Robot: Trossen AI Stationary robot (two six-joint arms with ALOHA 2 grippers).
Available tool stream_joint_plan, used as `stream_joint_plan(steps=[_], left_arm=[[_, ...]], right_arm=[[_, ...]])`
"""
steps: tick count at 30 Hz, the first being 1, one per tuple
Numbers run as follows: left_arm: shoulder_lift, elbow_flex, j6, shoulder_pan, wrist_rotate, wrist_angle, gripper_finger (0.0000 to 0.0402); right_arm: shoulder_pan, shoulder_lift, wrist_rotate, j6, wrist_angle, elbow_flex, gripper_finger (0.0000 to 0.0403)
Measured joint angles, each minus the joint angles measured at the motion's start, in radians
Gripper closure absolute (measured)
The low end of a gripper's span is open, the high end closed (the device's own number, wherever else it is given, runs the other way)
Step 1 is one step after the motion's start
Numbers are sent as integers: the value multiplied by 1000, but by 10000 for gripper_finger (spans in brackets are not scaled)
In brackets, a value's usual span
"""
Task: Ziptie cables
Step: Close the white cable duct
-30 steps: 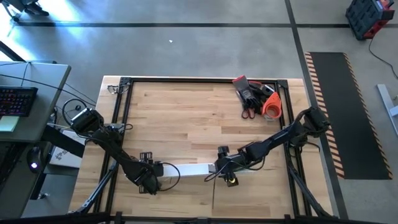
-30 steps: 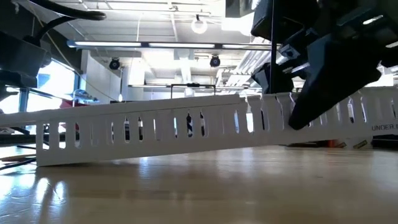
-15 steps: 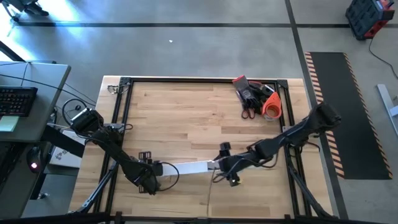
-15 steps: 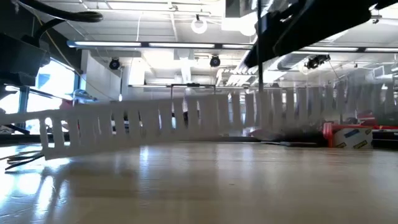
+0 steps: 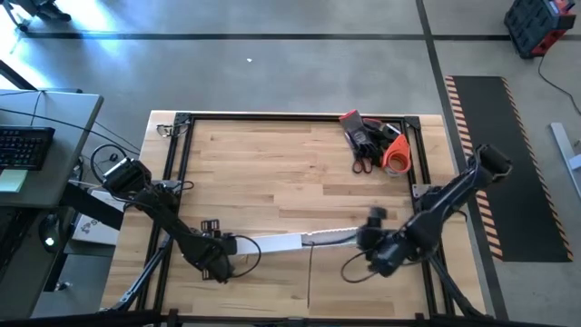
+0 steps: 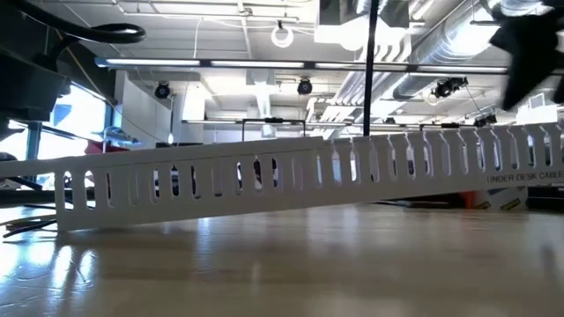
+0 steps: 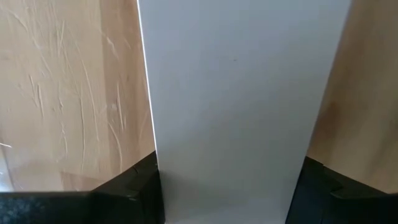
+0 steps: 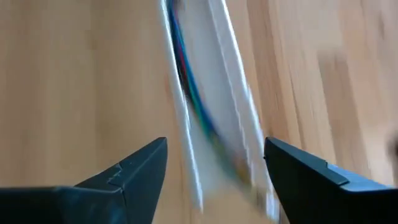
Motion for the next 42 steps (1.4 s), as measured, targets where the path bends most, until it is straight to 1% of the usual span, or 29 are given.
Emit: stream_joint_plan(steps=[4, 6, 9, 12, 19, 23, 27, 30, 39, 42], left_arm=[[0, 0, 3, 11, 30, 0, 198], [0, 0, 6, 16, 33, 0, 198], [0, 0, 16, 22, 38, 1, 198], [0, 0, 23, 28, 40, 2, 198], [0, 0, 41, 34, 40, 6, 199], [0, 0, 41, 34, 39, 14, 199], [0, 20, 52, 39, 36, 12, 199], [2, 38, 74, 53, 36, 26, 199], [2, 36, 133, 102, 2, 50, 200], [2, 37, 135, 103, 1, 10, 200]], right_arm=[[97, 6, -66, 318, -221, 0, 181], [137, 13, -97, 449, -285, 0, 200], [171, 40, -100, 528, -290, -1, 227], [172, 88, -98, 533, -276, -1, 251], [98, 228, -83, 507, -261, -1, 298], [53, 272, -64, 429, -146, -2, 322], [15, 296, -78, 322, -40, -3, 339], [-6, 314, -97, 278, -39, -6, 352], [-24, 363, -125, 244, -47, -7, 376], [-23, 370, -134, 247, -57, -3, 378]])
